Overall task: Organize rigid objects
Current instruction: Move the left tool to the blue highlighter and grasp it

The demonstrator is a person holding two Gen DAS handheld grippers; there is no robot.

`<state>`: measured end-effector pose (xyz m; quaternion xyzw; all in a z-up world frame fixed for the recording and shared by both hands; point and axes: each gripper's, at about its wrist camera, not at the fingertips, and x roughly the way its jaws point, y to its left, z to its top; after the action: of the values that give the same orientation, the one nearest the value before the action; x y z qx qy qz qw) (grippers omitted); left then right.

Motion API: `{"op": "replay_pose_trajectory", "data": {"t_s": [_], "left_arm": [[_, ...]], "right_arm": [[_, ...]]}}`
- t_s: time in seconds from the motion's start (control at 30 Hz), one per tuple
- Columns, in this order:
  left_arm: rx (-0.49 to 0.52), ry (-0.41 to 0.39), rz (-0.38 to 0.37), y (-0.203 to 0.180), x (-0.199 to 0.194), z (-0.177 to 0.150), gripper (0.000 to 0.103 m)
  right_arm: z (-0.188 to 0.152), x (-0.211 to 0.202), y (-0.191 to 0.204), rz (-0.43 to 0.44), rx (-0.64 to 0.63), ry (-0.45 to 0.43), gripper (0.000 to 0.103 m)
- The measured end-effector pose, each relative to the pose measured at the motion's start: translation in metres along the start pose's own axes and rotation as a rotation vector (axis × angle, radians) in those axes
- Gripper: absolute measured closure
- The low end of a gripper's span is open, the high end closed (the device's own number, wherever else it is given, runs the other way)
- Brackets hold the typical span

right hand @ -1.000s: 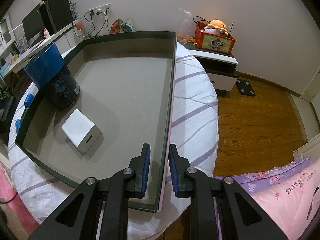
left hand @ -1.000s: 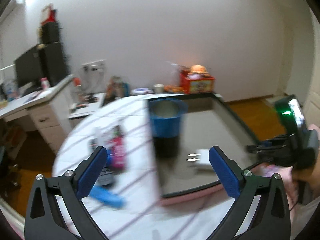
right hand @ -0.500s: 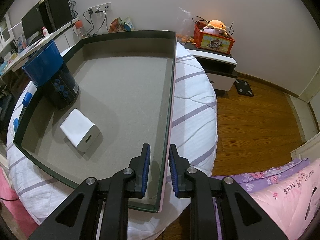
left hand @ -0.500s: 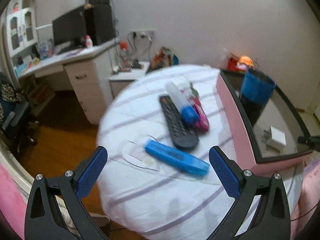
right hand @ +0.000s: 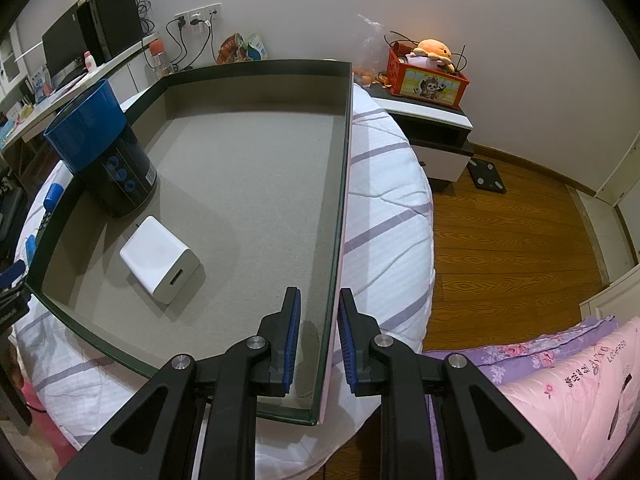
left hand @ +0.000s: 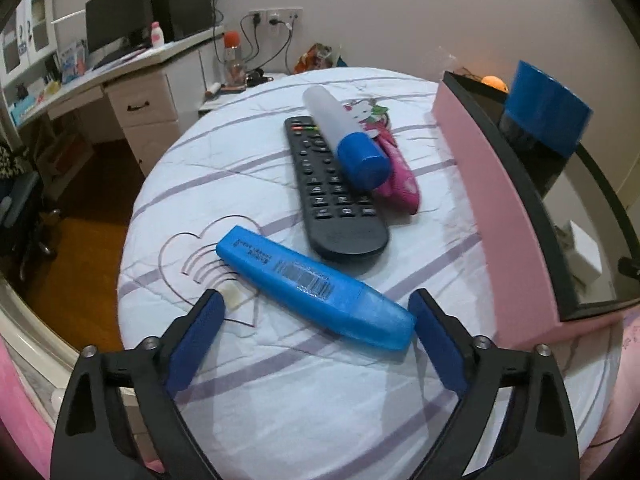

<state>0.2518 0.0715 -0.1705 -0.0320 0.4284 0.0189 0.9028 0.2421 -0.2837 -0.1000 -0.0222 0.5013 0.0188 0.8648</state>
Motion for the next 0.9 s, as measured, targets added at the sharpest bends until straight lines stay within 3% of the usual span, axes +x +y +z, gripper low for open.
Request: {"op": "replay_pose_trajectory", "data": {"t_s": [0.23, 0.4, 0.47, 0.77, 0.8, 0.83, 0.9], "left_arm": [[0.031, 0.011, -0.005, 0.016, -0.011, -0.004, 0.047], [0.023, 0.015, 0.045, 0.030, -0.015, -0.005, 0.045], [0.001, 0.018, 0.035, 0.033, -0.012, -0.003, 0.038], [-0.015, -0.008, 0.039, 0.032, 0.004, 0.012, 0.037], [-0.016, -0.013, 0.036, 0.033, 0.006, 0.013, 0.046], [-0.015, -0.020, 0.035, 0.033, 0.007, 0.014, 0.061], [-0.035, -0.049, 0.033, 0.038, 0.004, 0.014, 0.076]], "right_arm": [[0.000, 0.000, 0.000, 0.000, 0.000, 0.000, 0.083], [0.000, 0.000, 0.000, 0.000, 0.000, 0.000, 0.083], [0.000, 0.000, 0.000, 0.000, 0.000, 0.000, 0.083], [0.000, 0.000, 0.000, 0.002, 0.001, 0.001, 0.083], [0.000, 0.000, 0.000, 0.001, 0.000, 0.001, 0.083], [0.000, -0.001, 0.000, 0.001, 0.000, 0.001, 0.083], [0.000, 0.000, 0.000, 0.001, 0.000, 0.001, 0.083]]}}
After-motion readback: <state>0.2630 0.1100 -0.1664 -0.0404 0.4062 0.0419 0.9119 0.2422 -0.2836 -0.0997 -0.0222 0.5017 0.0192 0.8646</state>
